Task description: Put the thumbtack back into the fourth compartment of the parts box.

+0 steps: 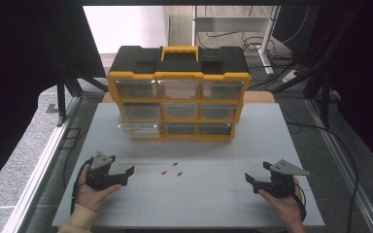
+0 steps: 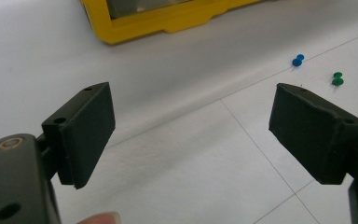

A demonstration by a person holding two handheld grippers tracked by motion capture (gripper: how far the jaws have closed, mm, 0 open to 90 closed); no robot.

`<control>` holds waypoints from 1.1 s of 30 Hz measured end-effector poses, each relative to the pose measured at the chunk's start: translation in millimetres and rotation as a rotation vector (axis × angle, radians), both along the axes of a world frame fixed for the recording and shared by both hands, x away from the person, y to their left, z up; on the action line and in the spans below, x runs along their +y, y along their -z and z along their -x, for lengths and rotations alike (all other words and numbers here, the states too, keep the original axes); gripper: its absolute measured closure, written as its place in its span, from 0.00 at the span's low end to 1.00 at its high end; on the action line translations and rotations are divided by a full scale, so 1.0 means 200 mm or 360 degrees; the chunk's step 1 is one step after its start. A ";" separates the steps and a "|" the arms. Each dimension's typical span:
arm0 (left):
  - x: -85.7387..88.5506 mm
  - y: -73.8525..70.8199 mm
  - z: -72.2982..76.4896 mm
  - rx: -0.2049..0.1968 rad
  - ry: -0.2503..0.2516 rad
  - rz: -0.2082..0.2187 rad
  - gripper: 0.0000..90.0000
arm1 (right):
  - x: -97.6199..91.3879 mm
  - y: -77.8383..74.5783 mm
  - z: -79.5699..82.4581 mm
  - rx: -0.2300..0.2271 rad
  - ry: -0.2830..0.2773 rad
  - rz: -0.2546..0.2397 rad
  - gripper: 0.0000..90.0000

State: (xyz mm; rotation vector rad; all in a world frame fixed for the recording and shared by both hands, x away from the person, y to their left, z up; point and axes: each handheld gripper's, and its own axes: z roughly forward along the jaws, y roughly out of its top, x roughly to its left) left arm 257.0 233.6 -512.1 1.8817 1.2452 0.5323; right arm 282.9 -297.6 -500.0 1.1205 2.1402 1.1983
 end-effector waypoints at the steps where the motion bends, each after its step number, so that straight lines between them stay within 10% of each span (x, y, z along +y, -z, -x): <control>1: 0.00 0.00 0.00 -0.0005 0.0013 -0.0005 0.15 | 0.00 0.00 0.00 0.0014 0.0004 -0.0003 0.18; 33: -0.08 -0.01 0.01 0.0025 0.0160 -0.0048 0.16 | -0.01 0.02 0.02 0.0073 -0.0025 -0.0017 0.19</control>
